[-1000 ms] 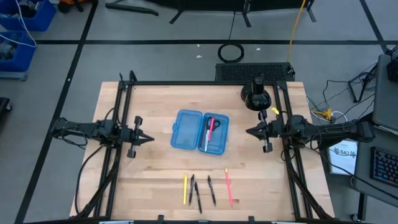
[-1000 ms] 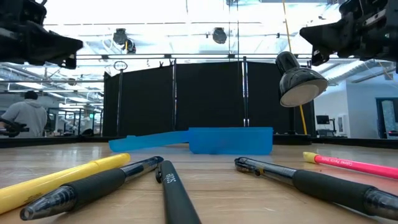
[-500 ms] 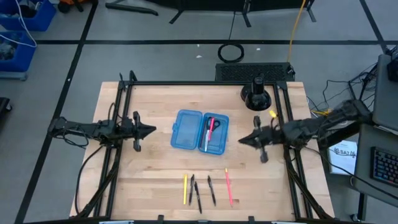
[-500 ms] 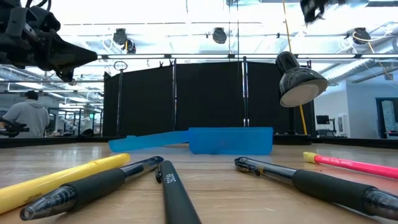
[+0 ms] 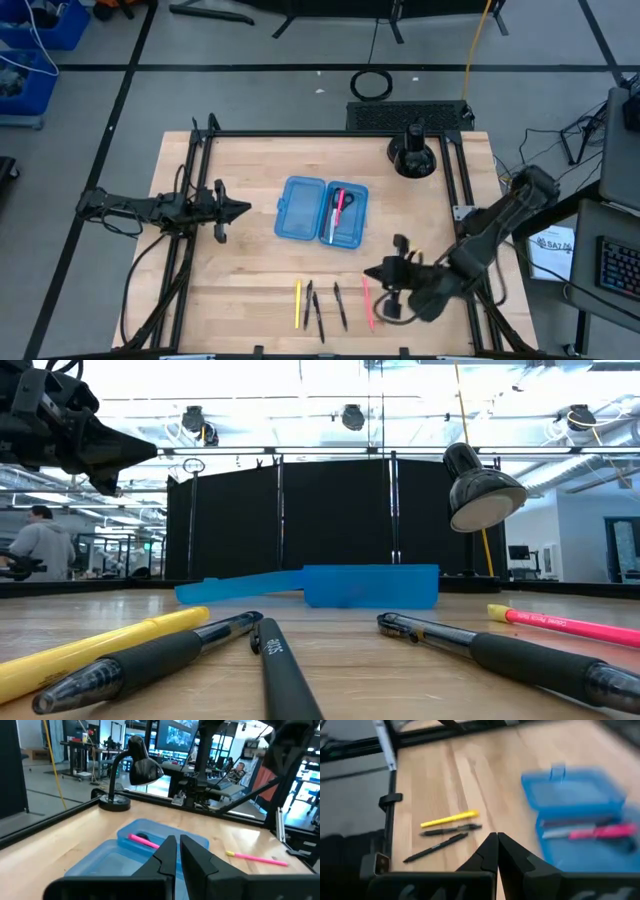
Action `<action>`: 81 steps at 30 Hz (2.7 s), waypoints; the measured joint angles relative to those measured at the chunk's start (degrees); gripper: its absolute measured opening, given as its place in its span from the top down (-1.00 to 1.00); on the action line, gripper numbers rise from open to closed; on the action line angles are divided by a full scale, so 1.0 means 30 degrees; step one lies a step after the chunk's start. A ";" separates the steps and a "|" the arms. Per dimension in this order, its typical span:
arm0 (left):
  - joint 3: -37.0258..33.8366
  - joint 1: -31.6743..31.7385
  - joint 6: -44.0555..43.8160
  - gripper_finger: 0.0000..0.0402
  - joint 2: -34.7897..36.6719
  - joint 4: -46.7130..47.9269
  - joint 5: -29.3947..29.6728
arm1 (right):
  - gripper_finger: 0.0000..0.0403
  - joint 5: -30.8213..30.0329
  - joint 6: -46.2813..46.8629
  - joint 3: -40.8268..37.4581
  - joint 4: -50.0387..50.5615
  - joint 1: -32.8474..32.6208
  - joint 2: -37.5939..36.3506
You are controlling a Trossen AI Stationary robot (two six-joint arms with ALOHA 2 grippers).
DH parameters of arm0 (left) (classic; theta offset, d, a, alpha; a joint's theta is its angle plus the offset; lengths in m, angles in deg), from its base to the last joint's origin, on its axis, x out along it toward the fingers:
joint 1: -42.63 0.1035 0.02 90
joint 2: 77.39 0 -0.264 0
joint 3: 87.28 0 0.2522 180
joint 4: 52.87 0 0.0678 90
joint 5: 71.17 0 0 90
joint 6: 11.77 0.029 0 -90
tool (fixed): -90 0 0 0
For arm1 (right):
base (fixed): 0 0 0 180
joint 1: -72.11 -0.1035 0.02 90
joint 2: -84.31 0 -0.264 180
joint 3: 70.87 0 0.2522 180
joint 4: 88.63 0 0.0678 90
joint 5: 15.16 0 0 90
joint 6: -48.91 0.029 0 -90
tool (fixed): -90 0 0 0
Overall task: Pick & place school supplies into a supply box
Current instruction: Put the pink pencil into the supply box
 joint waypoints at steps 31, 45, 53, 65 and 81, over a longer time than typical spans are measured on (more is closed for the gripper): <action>0.0036 -0.0022 -0.0313 0.87 -0.0481 0.0510 -0.0073 | 0.83 0.6771 1.1130 -0.1769 0.4768 0.0785 0.2195; 0.0036 -0.0026 0.0766 0.87 -0.2059 0.0707 -0.1565 | -0.01 0.8066 2.0205 -0.4366 0.5174 -0.0742 0.2195; -0.0007 -0.0022 0.1647 0.87 -0.2484 -0.0225 -0.1004 | -0.11 0.8915 2.2867 -0.4554 0.4781 -0.0587 0.2195; -0.0007 -0.0022 0.1333 0.87 -0.2479 -0.1923 -0.0530 | -0.07 0.7491 1.6662 -0.4554 -0.1211 0.3102 0.2195; -0.0007 0.0000 -0.0991 0.87 -0.2478 -0.0565 -0.0546 | -0.06 0.6084 1.3264 -0.1558 -0.3705 0.3607 0.2202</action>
